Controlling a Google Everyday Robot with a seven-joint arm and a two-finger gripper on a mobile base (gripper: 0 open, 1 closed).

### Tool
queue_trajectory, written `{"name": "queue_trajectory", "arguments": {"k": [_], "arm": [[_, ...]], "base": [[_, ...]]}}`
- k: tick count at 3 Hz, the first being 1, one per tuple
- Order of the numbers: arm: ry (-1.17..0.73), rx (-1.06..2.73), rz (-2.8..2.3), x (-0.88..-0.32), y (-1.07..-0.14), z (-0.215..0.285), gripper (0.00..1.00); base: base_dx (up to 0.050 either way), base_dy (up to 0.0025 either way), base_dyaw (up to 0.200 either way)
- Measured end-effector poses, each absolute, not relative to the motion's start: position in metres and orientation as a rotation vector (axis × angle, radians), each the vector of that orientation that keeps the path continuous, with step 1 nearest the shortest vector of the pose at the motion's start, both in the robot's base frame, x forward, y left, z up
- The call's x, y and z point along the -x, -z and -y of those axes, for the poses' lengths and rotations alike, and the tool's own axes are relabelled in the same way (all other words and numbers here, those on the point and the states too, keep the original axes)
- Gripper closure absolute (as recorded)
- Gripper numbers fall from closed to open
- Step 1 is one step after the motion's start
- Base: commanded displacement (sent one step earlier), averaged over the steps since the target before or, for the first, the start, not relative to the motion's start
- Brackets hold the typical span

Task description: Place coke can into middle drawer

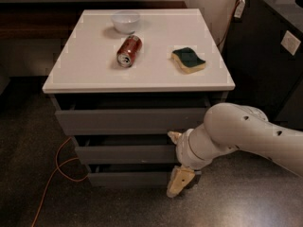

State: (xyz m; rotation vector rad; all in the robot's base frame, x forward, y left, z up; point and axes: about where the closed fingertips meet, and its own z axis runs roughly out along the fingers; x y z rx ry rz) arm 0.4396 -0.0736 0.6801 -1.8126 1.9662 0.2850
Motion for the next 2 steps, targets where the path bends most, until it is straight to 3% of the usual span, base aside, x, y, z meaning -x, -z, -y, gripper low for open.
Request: {"name": "queue_trajectory", "arguments": {"k": [2], "arm": [[-0.289,1.869,-1.927,-0.457,-0.643,0.067,0.00]], "base": [[0.000,0.00000,0.000]]}}
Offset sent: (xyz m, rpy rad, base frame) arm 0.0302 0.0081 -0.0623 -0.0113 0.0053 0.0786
